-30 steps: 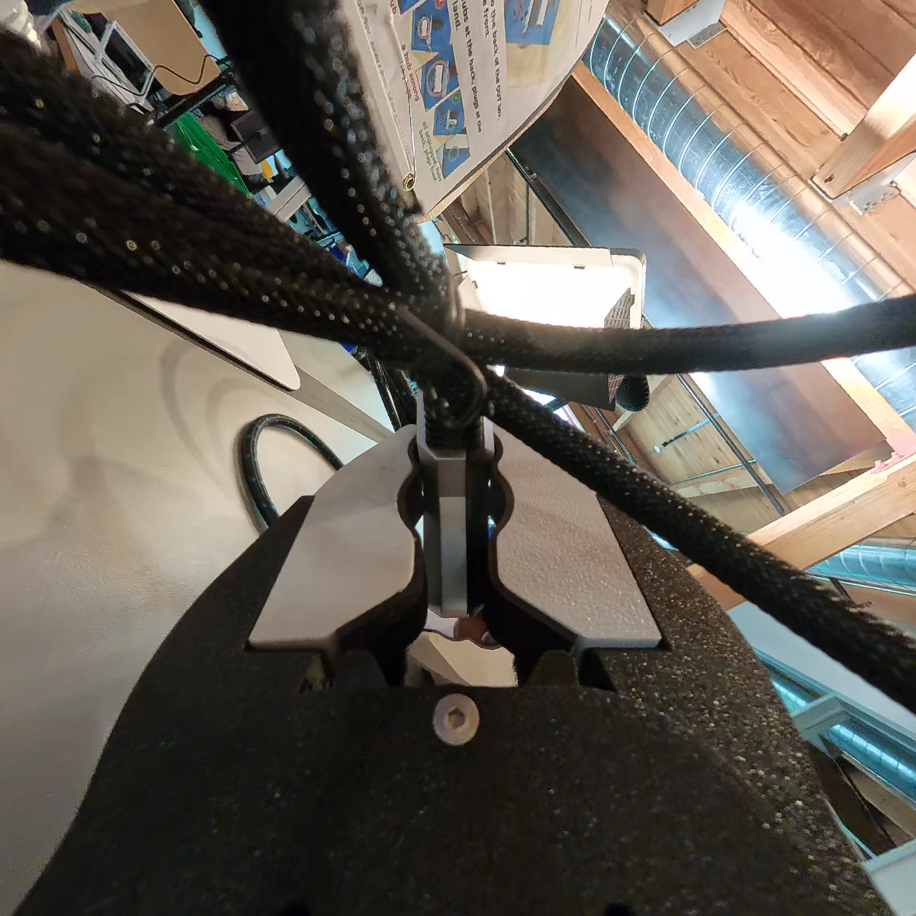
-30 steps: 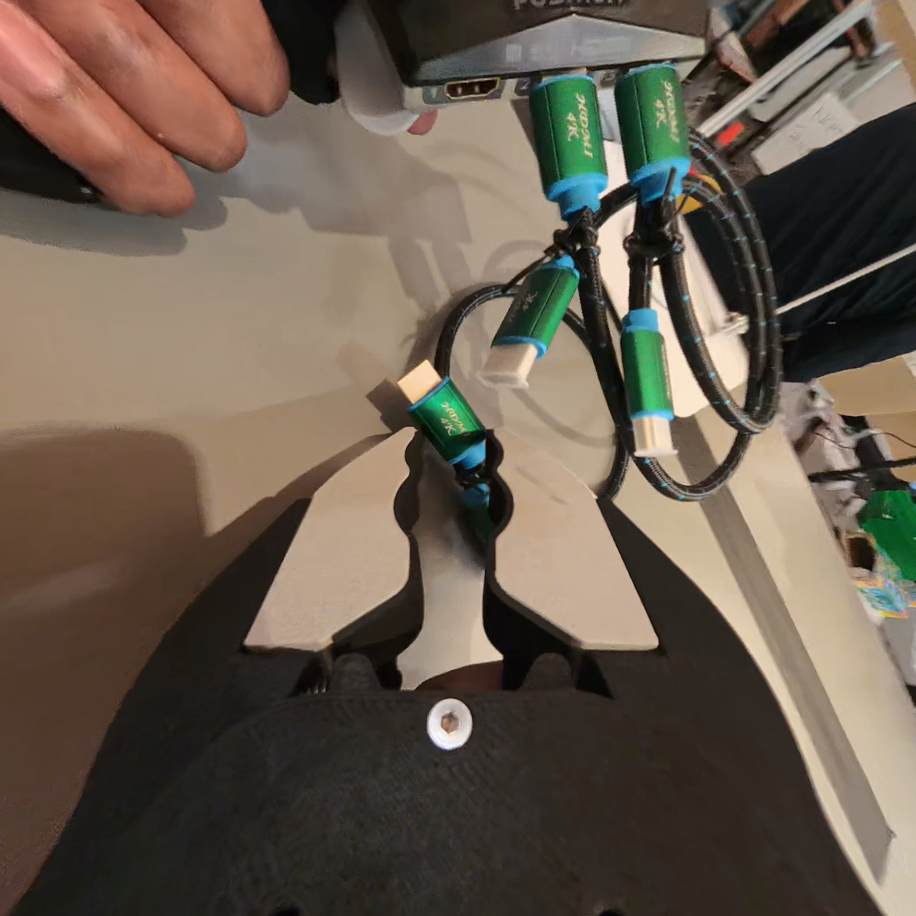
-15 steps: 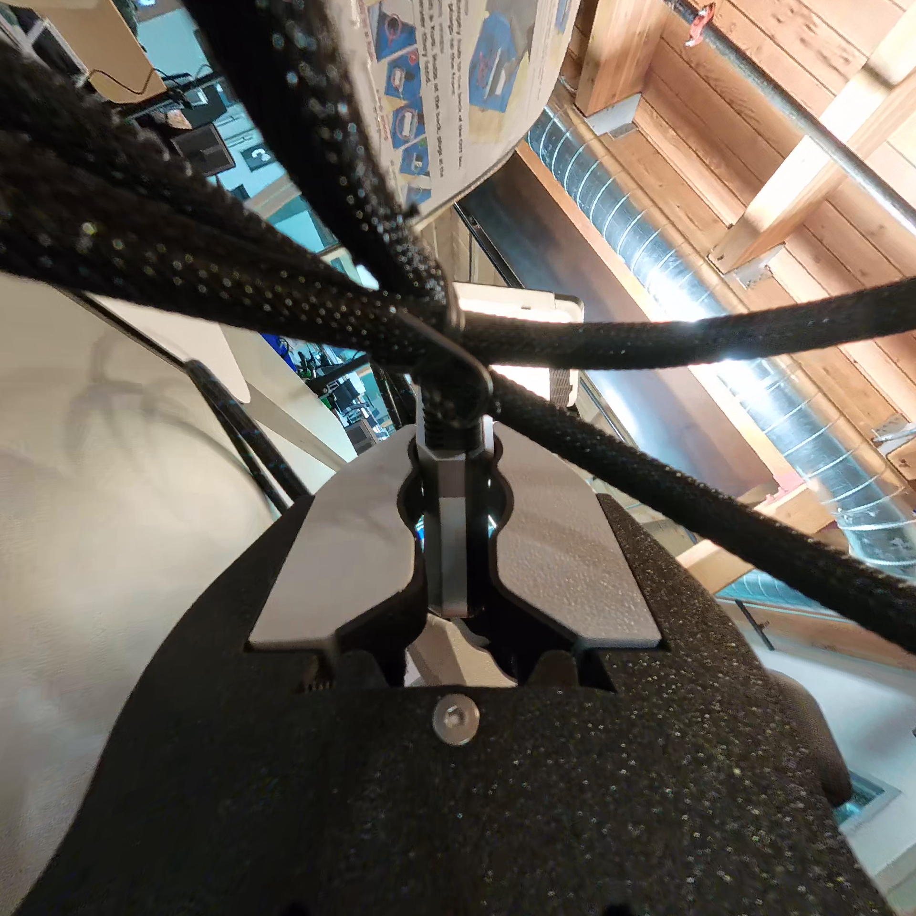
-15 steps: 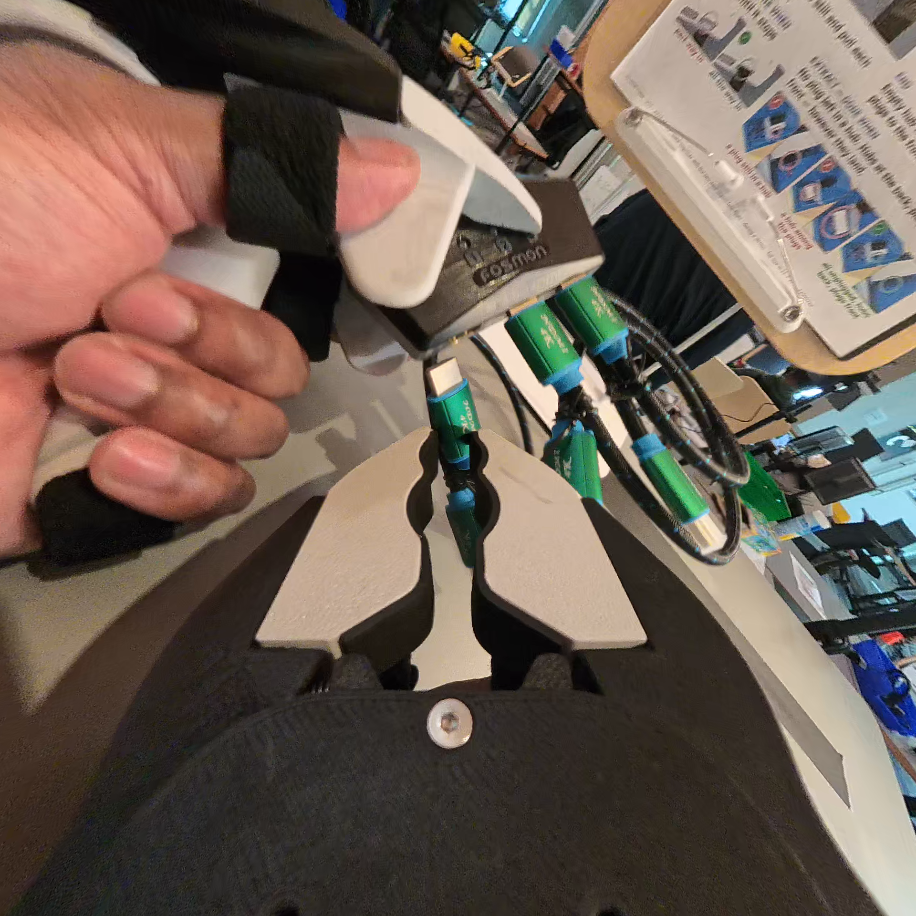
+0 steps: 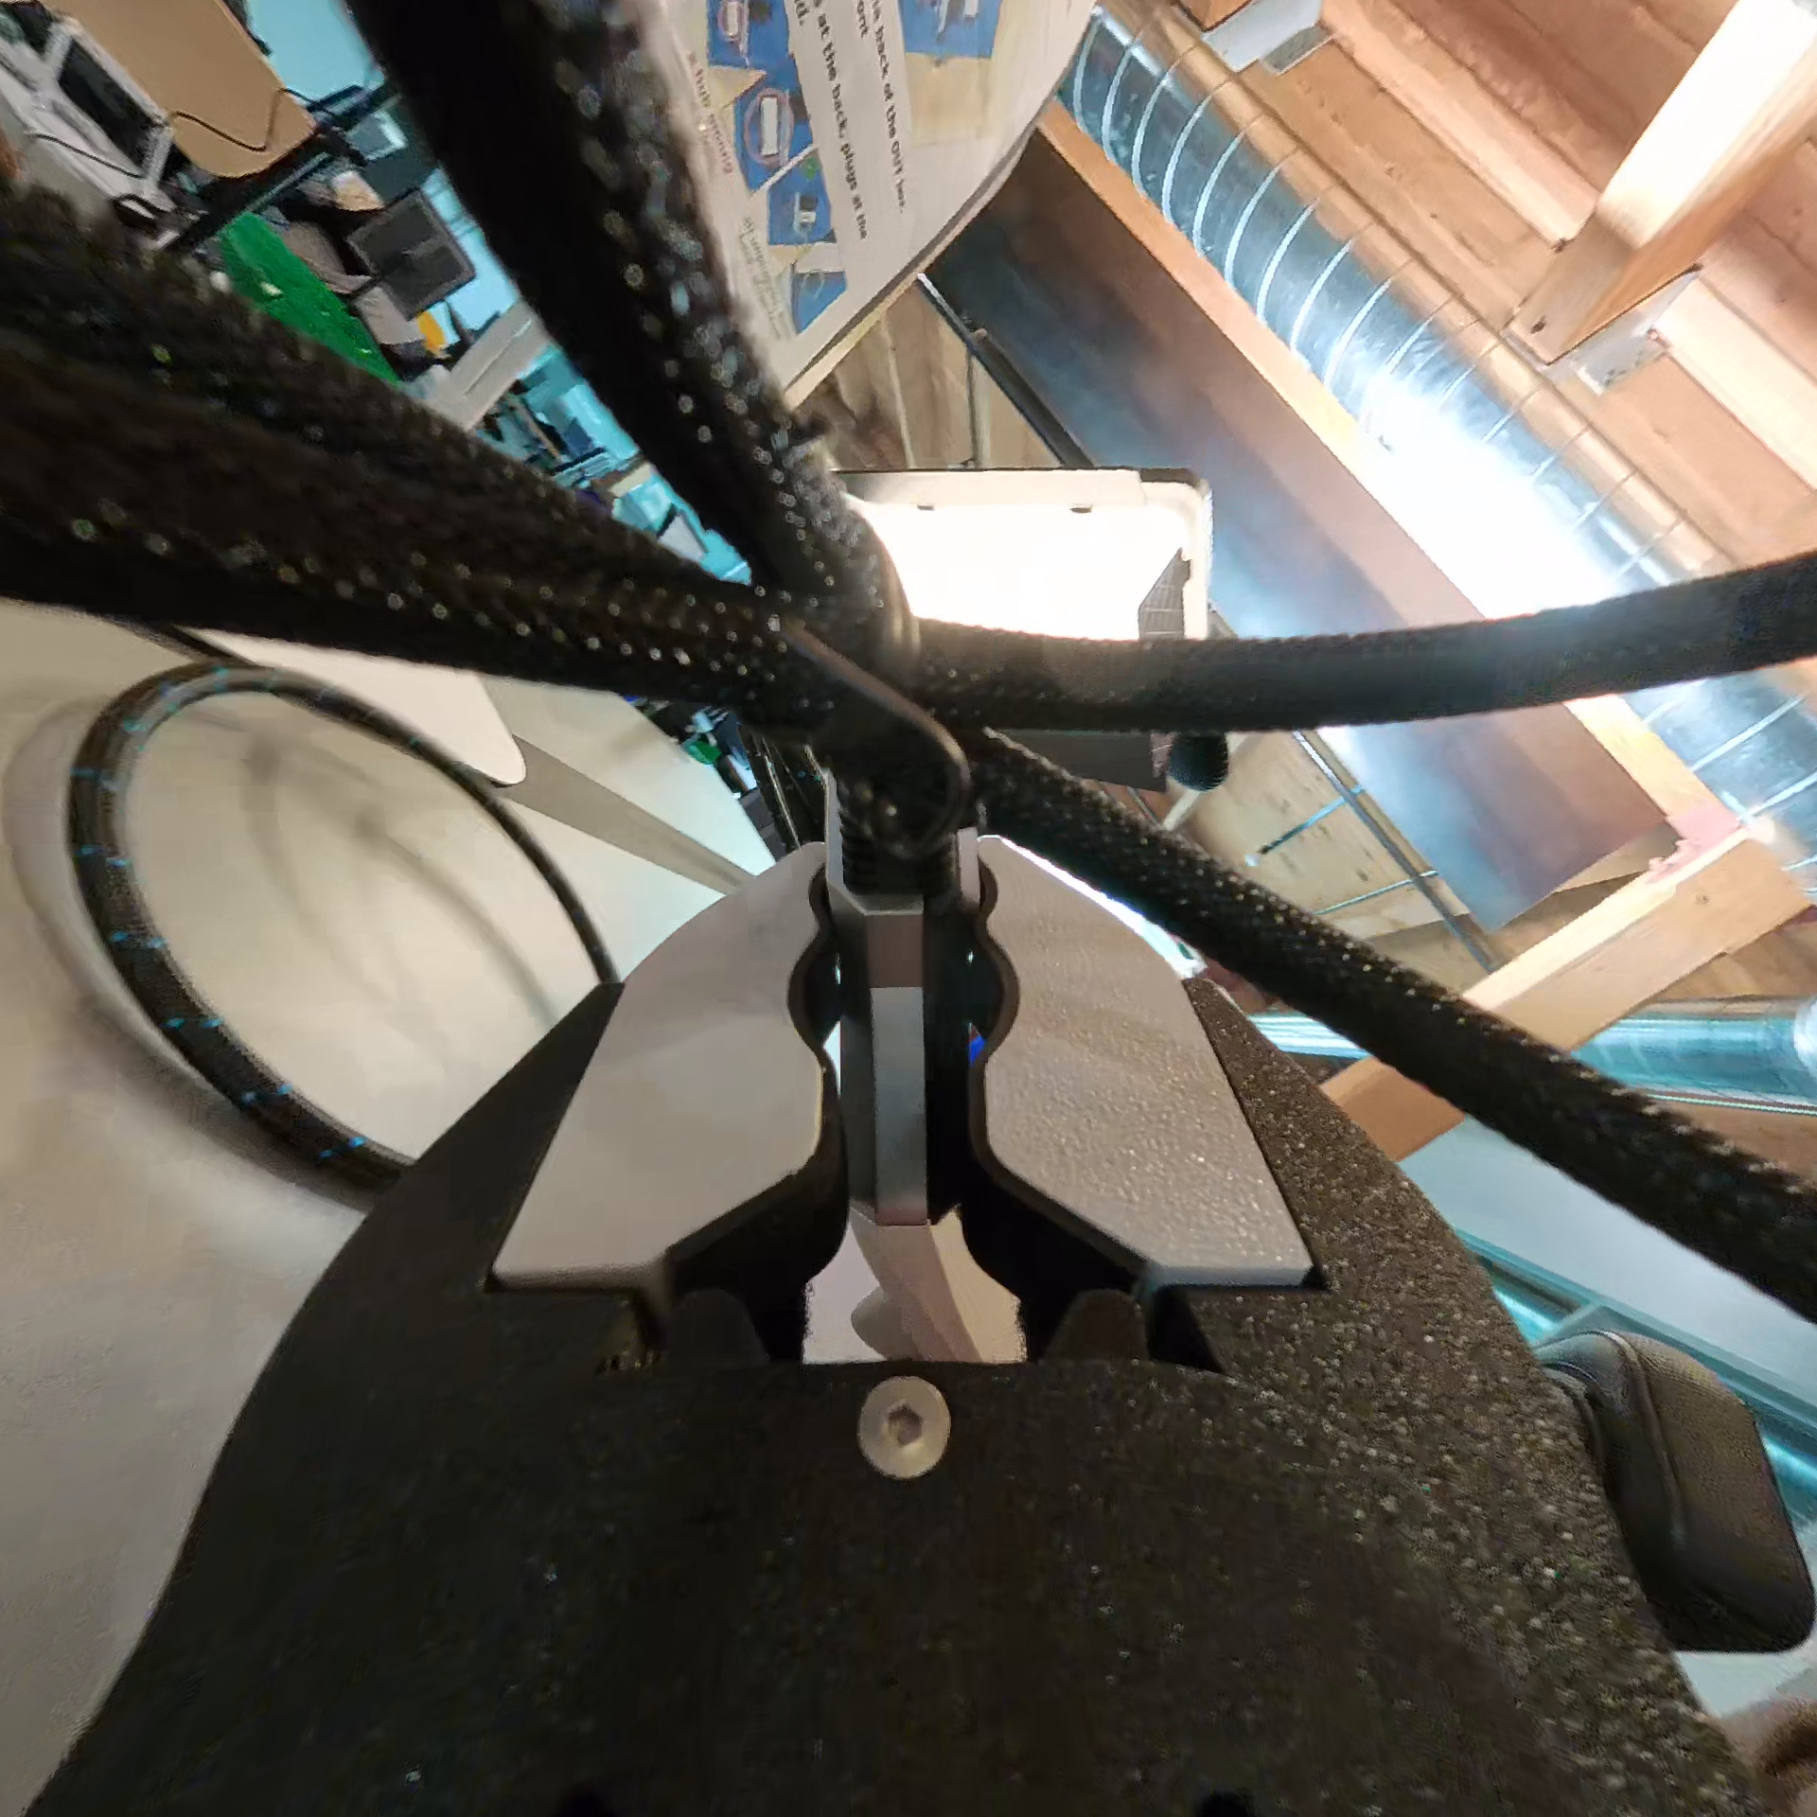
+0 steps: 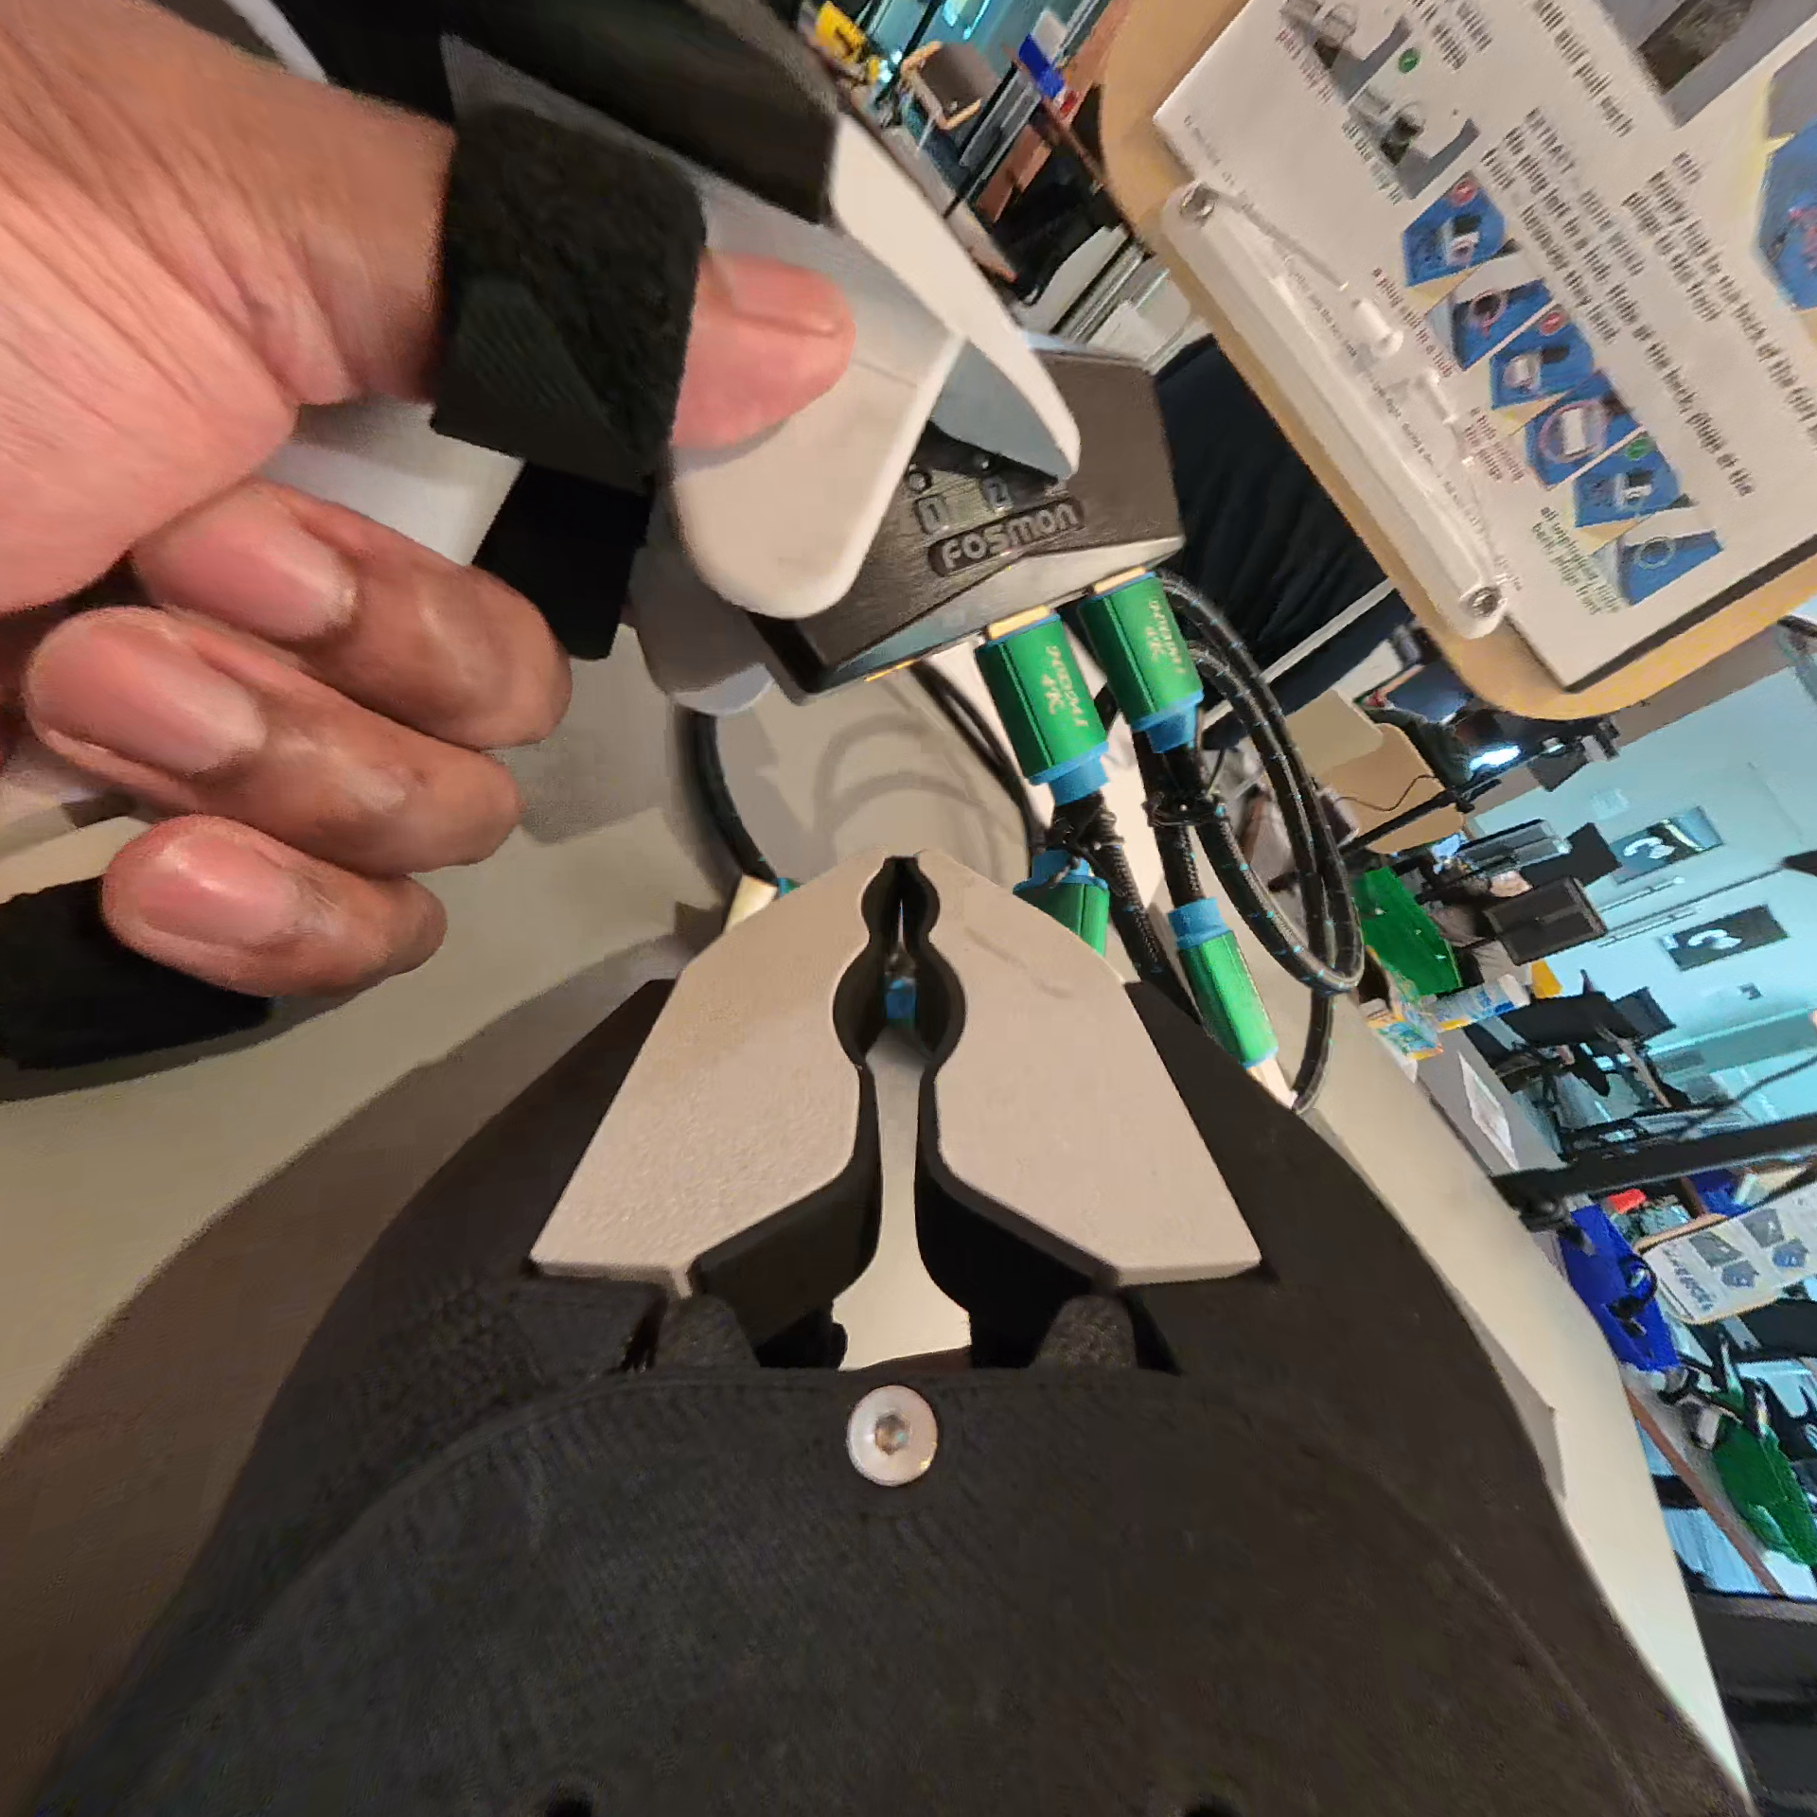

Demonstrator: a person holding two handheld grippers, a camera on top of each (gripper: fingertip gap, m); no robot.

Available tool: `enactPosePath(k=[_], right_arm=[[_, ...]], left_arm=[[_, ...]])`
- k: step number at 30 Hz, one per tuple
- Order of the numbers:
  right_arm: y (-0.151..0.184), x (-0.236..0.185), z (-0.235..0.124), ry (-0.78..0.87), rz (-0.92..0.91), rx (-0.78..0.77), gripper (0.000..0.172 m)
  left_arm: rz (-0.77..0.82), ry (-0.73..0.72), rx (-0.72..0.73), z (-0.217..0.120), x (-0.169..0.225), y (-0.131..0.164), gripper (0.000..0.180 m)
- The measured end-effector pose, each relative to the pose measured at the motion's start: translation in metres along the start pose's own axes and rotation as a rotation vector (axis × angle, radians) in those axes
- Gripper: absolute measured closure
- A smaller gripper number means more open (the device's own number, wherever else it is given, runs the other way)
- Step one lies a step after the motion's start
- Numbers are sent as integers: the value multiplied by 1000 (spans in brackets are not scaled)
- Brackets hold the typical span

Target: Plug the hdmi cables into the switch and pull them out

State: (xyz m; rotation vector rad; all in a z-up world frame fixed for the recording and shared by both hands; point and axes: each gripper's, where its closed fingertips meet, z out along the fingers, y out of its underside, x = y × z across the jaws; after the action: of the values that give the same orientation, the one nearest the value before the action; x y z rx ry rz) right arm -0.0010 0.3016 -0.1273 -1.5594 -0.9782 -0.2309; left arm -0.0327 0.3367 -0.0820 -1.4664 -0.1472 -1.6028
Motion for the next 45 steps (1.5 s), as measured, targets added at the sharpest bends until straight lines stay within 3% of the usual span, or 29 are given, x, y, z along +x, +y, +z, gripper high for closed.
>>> enactPosePath(k=[5, 10, 12, 16, 21, 26, 31, 39, 45], right_arm=[[13, -13, 5, -128, 16, -31, 172], [26, -22, 3, -311, -69, -8, 140], [33, -20, 4, -337, -113, 5, 138], [38, -10, 13, -427, -43, 16, 120], [35, -16, 27, -595, -31, 36, 119], [40, -24, 30, -708, 27, -37, 134], [41, -17, 37, -581, -13, -39, 150], [21, -26, 42, -353, -159, 11, 154], [-3, -17, 41, -292, 23, 69, 154]], left_arm=[[33, -39, 25, -4, -2, -4, 159], [81, -66, 53, -10, -6, -18, 158], [81, -60, 62, -11, -7, -23, 159], [60, -48, 108, -18, -8, -37, 159], [44, -51, 178, -28, -10, -54, 158], [11, -47, 168, -27, -14, -55, 158], [16, -95, 116, -23, -22, -47, 159], [42, -85, 96, -17, -21, -44, 159], [-21, -31, 143, -21, -22, -55, 158]])
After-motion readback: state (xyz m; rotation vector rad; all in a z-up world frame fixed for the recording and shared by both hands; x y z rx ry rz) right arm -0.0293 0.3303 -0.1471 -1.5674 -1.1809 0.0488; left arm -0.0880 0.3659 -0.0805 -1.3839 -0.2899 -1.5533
